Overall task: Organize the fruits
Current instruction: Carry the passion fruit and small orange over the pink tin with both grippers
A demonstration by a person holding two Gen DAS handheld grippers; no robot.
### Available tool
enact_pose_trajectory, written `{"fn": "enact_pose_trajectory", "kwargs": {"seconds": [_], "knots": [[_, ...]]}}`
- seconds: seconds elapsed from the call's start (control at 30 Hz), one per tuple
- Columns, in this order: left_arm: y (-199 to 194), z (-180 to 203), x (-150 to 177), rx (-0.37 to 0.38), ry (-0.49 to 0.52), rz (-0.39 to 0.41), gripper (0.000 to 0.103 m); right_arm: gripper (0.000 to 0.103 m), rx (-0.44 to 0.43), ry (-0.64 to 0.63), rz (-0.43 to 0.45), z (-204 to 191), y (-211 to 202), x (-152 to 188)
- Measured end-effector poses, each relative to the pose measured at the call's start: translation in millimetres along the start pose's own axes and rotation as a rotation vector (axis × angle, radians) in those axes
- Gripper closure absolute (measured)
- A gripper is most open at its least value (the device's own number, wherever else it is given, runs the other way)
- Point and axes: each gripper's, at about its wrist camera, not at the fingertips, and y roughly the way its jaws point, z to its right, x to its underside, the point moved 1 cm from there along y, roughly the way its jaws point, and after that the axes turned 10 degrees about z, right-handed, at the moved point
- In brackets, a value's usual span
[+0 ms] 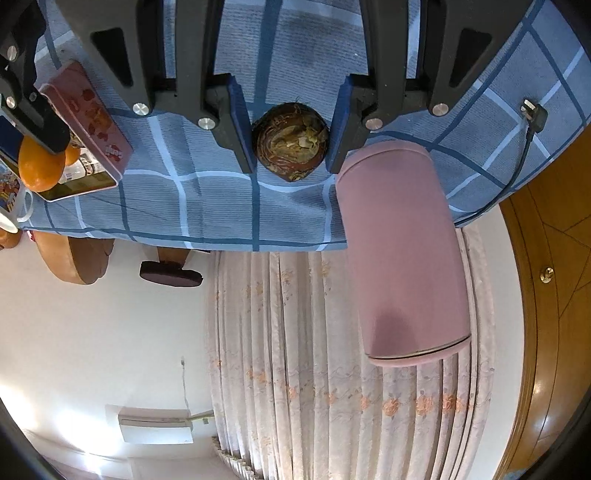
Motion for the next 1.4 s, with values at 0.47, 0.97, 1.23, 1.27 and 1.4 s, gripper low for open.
{"fn": "enact_pose_trajectory", "kwargs": {"seconds": [0.47, 0.97, 1.23, 1.27, 1.4], "knots": [[-14, 25, 0, 0.017, 0.022, 0.011, 0.062, 0.064, 0.034, 0.006, 0.006, 24, -15, 2], [-23, 62, 1, 0.073, 0.017, 0.006, 0.062, 0.064, 0.092, 0.0, 0.013, 56, -27, 4], [-28, 91, 0, 0.108, 0.05, 0.015, 0.062, 0.064, 0.133, -0.005, 0.015, 76, -30, 5], [-28, 95, 0, 0.114, 0.052, 0.016, 0.062, 0.064, 0.138, -0.003, 0.015, 78, -31, 6], [-30, 106, 0, 0.132, 0.057, 0.011, 0.062, 0.064, 0.154, 0.003, 0.012, 88, -32, 6]]}}
